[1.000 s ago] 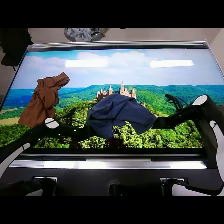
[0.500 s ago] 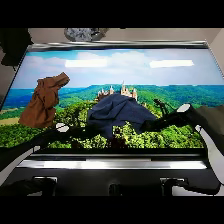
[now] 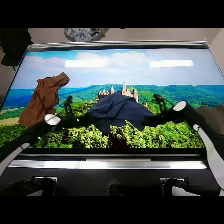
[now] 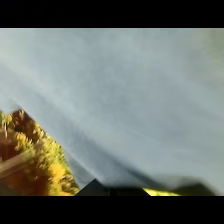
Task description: Fold the shirts.
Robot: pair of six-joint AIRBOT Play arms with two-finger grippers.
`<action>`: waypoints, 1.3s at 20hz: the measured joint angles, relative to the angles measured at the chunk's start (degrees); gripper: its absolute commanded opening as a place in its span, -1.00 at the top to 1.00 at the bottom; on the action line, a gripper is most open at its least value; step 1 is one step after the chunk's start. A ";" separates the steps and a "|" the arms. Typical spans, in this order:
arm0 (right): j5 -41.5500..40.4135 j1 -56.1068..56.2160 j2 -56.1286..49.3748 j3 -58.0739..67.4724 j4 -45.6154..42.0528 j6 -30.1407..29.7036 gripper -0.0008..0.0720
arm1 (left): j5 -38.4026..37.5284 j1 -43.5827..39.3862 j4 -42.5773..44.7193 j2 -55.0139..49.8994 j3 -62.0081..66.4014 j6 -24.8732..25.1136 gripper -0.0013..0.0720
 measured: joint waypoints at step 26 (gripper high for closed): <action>1.49 -11.32 28.26 41.05 -24.57 -3.17 0.86 | -20.26 23.06 29.94 19.19 49.37 -7.45 0.91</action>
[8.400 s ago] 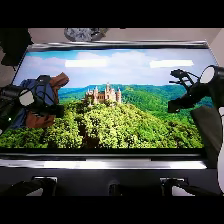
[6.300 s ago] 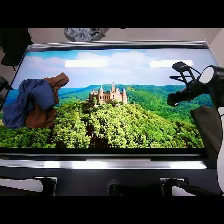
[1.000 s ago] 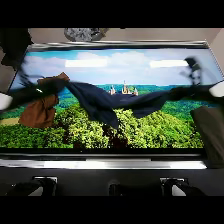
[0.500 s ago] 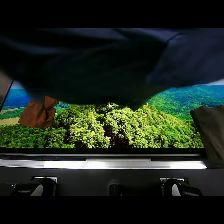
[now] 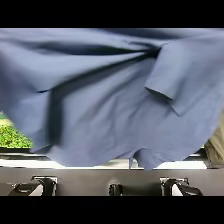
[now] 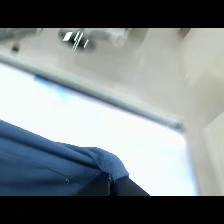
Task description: Fold the shirts.
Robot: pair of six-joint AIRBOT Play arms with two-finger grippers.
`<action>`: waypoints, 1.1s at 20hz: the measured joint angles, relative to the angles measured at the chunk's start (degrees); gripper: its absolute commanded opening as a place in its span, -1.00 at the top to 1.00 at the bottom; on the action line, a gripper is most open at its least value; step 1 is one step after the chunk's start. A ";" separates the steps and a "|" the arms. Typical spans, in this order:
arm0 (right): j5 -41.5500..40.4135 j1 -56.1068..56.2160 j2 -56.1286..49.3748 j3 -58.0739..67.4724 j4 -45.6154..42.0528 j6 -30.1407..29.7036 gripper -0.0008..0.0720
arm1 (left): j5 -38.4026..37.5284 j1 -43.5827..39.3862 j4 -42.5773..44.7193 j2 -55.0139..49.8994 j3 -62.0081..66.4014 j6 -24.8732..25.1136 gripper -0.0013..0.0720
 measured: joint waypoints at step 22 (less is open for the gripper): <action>24.92 -9.99 -38.69 -1.86 11.65 1.62 -0.47 | -28.94 8.02 -0.42 -42.14 -4.72 0.48 -0.33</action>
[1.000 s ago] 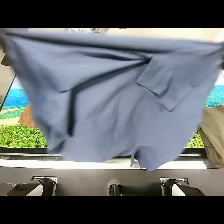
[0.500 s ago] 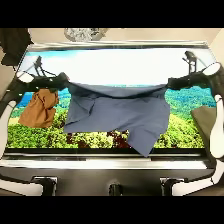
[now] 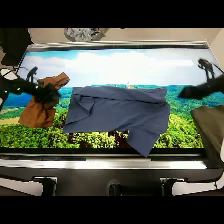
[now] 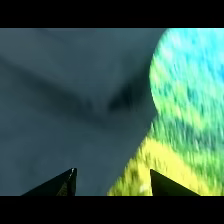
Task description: Fold the shirts.
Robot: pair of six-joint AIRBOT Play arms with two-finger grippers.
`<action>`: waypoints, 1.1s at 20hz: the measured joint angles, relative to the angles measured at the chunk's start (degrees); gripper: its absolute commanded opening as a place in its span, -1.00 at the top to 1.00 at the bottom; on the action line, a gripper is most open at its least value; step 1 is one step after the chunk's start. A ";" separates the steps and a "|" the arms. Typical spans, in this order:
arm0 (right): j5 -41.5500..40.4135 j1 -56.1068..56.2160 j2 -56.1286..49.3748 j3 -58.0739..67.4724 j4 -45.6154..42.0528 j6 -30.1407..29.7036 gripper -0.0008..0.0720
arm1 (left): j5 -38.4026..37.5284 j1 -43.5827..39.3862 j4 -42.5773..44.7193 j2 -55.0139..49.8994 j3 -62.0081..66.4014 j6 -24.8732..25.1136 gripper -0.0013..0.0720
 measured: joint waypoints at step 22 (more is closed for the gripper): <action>0.09 -4.22 9.90 -30.10 0.28 -5.27 -0.72 | 21.94 -4.81 3.43 11.72 -37.99 3.21 0.91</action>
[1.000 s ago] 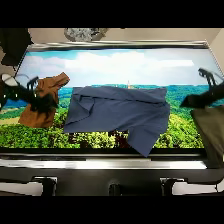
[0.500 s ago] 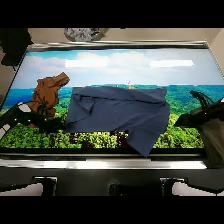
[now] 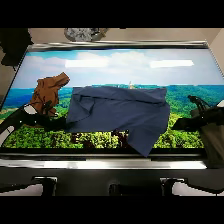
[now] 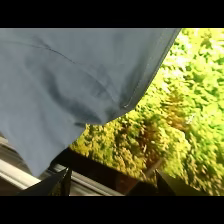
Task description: Fold the shirts.
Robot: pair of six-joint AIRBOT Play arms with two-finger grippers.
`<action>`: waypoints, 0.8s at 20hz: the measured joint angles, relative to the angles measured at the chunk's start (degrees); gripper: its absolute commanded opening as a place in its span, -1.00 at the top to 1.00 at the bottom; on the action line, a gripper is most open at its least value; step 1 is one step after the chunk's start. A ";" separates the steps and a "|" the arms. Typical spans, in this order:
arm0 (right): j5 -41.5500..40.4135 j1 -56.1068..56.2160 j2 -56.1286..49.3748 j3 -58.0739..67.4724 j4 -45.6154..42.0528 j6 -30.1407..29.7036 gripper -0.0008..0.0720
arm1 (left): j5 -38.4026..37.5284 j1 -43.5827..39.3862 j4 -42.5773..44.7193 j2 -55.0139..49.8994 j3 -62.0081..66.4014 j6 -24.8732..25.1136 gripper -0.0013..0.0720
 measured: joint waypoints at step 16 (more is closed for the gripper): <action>-13.86 6.73 -8.70 -1.20 6.93 3.39 0.86 | -2.16 0.02 1.27 1.81 3.98 1.31 0.92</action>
